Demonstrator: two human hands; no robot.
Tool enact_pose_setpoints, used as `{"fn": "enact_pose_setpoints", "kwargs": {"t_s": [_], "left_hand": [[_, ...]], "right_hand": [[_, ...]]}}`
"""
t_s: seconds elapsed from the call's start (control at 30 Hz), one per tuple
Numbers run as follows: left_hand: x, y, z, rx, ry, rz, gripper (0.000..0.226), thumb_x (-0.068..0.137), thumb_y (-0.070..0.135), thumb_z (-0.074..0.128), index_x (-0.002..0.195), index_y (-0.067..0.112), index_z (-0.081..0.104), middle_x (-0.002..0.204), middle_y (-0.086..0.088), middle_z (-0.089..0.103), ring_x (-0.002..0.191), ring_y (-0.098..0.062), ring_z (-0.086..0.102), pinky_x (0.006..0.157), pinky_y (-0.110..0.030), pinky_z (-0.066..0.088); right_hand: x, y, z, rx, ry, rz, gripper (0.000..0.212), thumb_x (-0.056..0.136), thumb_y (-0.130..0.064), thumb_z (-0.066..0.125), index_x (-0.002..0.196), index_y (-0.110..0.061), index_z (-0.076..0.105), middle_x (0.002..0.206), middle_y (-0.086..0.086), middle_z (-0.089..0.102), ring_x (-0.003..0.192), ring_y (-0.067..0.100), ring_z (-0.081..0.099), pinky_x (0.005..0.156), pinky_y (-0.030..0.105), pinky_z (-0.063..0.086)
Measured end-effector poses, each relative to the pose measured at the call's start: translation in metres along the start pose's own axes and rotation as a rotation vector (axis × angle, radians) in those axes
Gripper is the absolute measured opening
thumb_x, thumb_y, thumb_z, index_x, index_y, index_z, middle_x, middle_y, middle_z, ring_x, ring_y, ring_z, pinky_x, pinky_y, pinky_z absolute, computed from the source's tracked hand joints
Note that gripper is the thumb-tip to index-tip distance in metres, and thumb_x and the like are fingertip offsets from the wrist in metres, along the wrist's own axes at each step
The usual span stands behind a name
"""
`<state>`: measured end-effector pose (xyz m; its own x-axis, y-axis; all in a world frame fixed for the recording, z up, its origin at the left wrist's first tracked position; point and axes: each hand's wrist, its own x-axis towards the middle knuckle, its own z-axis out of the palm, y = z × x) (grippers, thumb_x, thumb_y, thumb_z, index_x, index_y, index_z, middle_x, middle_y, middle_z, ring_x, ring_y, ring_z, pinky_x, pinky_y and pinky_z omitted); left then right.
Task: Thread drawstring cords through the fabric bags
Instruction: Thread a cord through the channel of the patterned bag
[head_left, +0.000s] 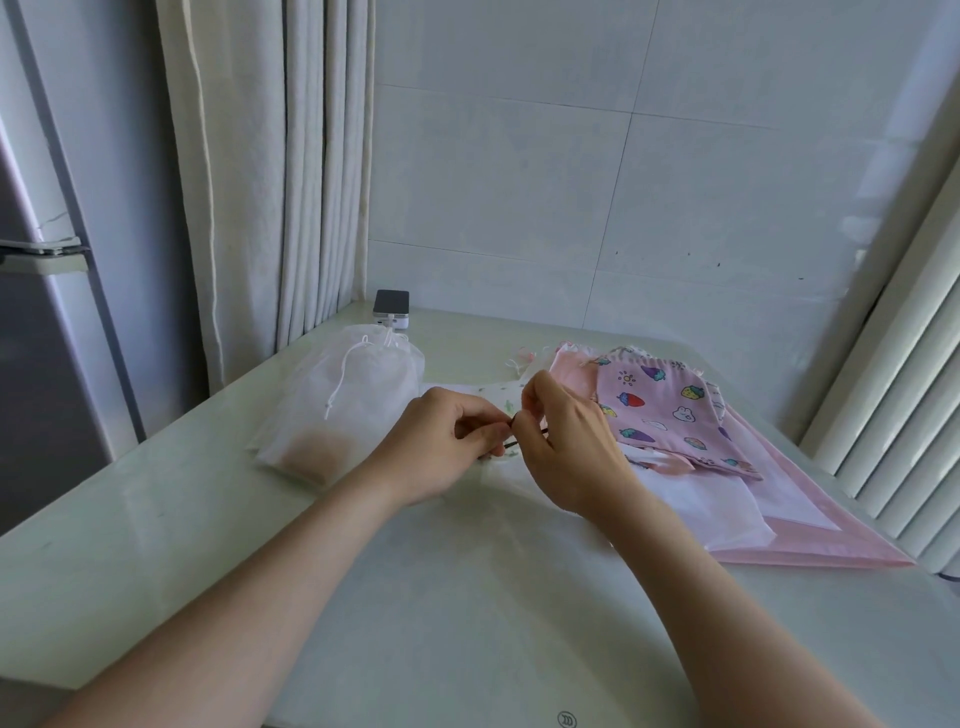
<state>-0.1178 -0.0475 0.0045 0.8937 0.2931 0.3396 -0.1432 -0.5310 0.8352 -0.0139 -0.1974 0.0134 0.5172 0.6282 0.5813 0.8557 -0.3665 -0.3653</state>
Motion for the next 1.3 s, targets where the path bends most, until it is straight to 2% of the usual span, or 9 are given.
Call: {"fn": "enact_pose_setpoints", "kwargs": {"t_s": [0.1,0.23,0.4,0.57,0.67,0.8,0.97,1.17,1.3], "left_hand": [[0.001,0.001,0.002,0.091,0.039,-0.006,0.018,0.102,0.020,0.065,0.092,0.023,0.080,0.078,0.008,0.077,0.081,-0.012,0.075,0.080,-0.027,0.058],[-0.001,0.003,0.001,0.128,0.096,-0.041,0.018,0.101,0.021,0.065,0.091,0.024,0.079,0.076,0.008,0.077,0.075,-0.007,0.073,0.059,-0.014,0.046],[-0.004,0.005,0.004,0.337,-0.056,0.047,0.016,0.097,0.019,0.064,0.087,0.025,0.076,0.076,0.010,0.073,0.071,-0.007,0.064,0.066,-0.016,0.045],[-0.005,0.004,0.004,0.382,-0.108,0.086,0.019,0.095,0.020,0.065,0.079,0.025,0.072,0.073,0.006,0.070,0.072,-0.012,0.065,0.070,-0.028,0.054],[-0.004,0.003,0.007,0.360,-0.110,0.103,0.025,0.097,0.029,0.071,0.072,0.027,0.070,0.062,0.010,0.064,0.060,-0.008,0.056,0.060,-0.017,0.044],[-0.001,0.003,0.005,0.303,-0.084,0.056,0.030,0.103,0.029,0.066,0.074,0.034,0.070,0.072,0.014,0.072,0.062,-0.003,0.058,0.063,-0.014,0.043],[-0.002,0.002,0.004,0.188,-0.046,0.005,0.024,0.104,0.029,0.063,0.086,0.021,0.077,0.080,0.007,0.076,0.079,-0.016,0.070,0.082,-0.038,0.058],[0.002,0.000,0.002,0.022,0.034,-0.063,0.031,0.107,0.022,0.056,0.085,0.017,0.076,0.080,-0.003,0.076,0.085,-0.036,0.070,0.089,-0.055,0.057],[0.004,-0.004,0.002,-0.063,0.052,-0.072,0.027,0.107,0.025,0.058,0.090,0.017,0.078,0.084,-0.015,0.074,0.072,-0.034,0.062,0.084,-0.059,0.055]], "right_hand": [[-0.001,0.004,-0.001,-0.091,-0.031,-0.043,0.007,0.093,-0.023,0.048,0.089,-0.021,0.044,0.055,-0.003,0.047,0.053,0.019,0.040,0.057,0.035,0.022],[-0.002,0.002,-0.010,0.142,-0.157,0.025,0.016,0.085,-0.008,0.052,0.093,-0.022,0.053,0.045,-0.003,0.044,0.048,0.016,0.036,0.053,0.031,0.025],[0.003,-0.012,-0.024,0.755,-0.104,0.271,0.026,0.089,0.009,0.047,0.096,-0.010,0.064,0.056,0.010,0.051,0.049,0.019,0.038,0.049,0.025,0.033],[0.003,-0.013,-0.019,0.853,-0.039,0.326,0.020,0.097,0.001,0.052,0.100,-0.011,0.067,0.069,0.011,0.061,0.048,0.021,0.041,0.047,0.025,0.033],[0.005,-0.014,-0.020,0.897,0.107,0.319,0.018,0.097,0.000,0.053,0.098,-0.011,0.069,0.069,0.010,0.063,0.049,0.021,0.041,0.049,0.026,0.034],[0.006,-0.015,-0.022,0.780,0.386,0.215,0.021,0.096,-0.001,0.056,0.103,-0.016,0.070,0.079,0.002,0.075,0.067,0.019,0.065,0.063,0.038,0.051],[0.007,0.008,-0.013,0.441,0.175,0.130,0.062,0.098,-0.006,0.055,0.151,-0.036,0.044,0.135,-0.009,0.063,0.114,0.006,0.066,0.092,0.026,0.055],[-0.004,-0.001,-0.009,0.225,0.055,-0.122,0.027,0.083,-0.014,0.071,0.108,-0.023,0.073,0.088,-0.012,0.072,0.083,0.008,0.069,0.072,0.024,0.056],[-0.002,0.000,-0.004,0.103,0.046,-0.208,0.029,0.079,-0.023,0.085,0.105,-0.025,0.075,0.086,-0.011,0.067,0.079,0.006,0.064,0.069,0.022,0.053]]}}
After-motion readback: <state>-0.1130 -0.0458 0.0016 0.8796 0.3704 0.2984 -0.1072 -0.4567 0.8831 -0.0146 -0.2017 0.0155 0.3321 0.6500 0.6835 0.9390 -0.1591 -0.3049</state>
